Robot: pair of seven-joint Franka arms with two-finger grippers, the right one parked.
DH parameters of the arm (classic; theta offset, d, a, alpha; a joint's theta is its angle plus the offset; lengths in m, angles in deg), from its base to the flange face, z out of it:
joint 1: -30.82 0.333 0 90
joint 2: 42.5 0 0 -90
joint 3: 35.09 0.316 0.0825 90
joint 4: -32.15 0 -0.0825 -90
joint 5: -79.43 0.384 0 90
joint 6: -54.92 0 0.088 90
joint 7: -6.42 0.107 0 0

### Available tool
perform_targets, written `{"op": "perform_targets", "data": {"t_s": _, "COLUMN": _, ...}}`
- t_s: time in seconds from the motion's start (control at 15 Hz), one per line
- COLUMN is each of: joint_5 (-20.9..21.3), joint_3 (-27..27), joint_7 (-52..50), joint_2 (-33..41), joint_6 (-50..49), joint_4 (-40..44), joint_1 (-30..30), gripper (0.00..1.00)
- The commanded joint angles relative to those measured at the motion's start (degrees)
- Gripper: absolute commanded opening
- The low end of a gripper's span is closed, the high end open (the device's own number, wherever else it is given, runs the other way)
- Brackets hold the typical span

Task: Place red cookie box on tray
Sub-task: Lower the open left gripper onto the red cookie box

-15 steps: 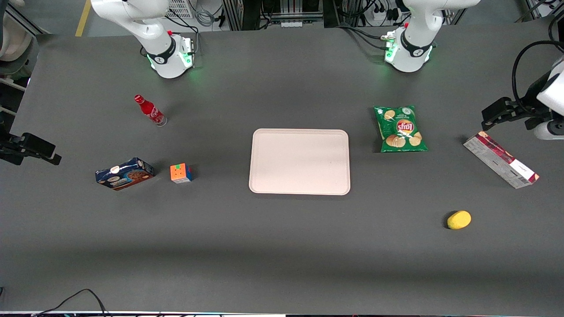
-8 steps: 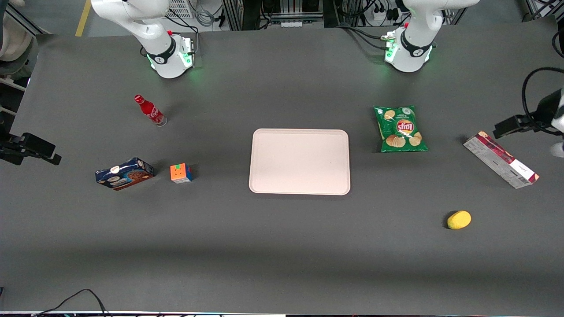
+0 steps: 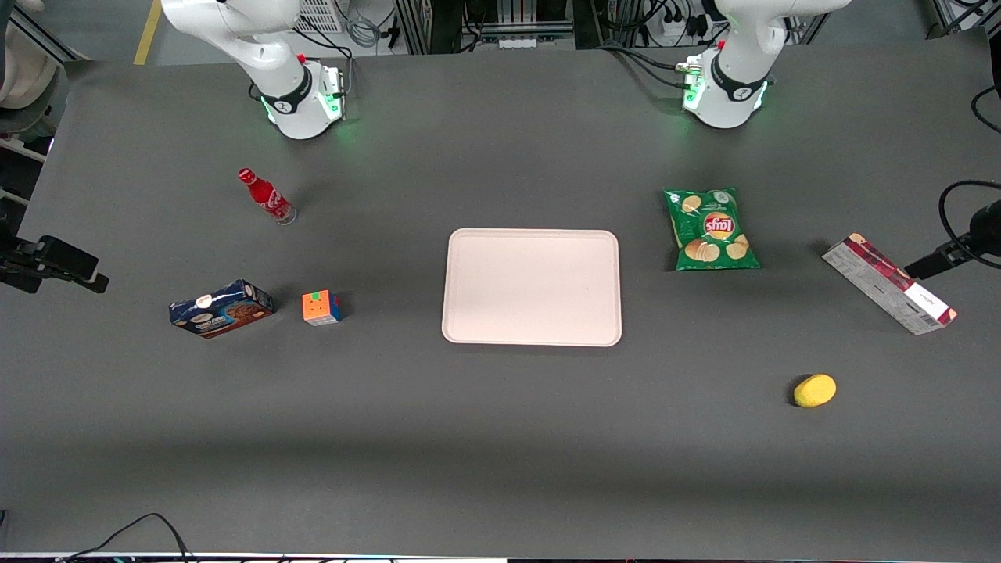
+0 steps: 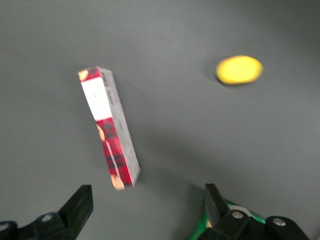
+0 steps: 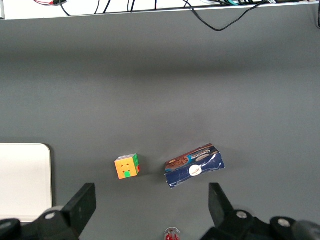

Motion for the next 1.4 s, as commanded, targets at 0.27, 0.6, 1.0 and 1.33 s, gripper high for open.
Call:
{"op": "perform_targets", "data": {"t_s": 0.27, "joint_5": 0.79, "joint_3": 7.62, "joint_7": -0.71, "joint_2": -4.41, "joint_6": 20.50, "joint_4": -12.21, "joint_1": -0.58, "gripper": 1.00}}
{"op": "perform_targets", "data": {"t_s": 0.6, "joint_5": -0.27, "joint_3": 8.76, "joint_7": -0.01, "joint_2": -7.93, "joint_6": 27.35, "joint_4": -15.73, "joint_1": 0.82, "gripper": 1.00}}
{"op": "perform_targets", "data": {"t_s": 1.0, "joint_5": -4.13, "joint_3": 8.94, "joint_7": 2.27, "joint_2": -12.06, "joint_6": 32.64, "joint_4": -16.71, "joint_1": 1.00, "gripper": 1.00}}
{"op": "perform_targets", "data": {"t_s": 1.33, "joint_5": -7.46, "joint_3": 9.20, "joint_7": 4.30, "joint_2": -14.87, "joint_6": 33.61, "joint_4": -16.62, "joint_1": 1.61, "gripper": 1.00}}
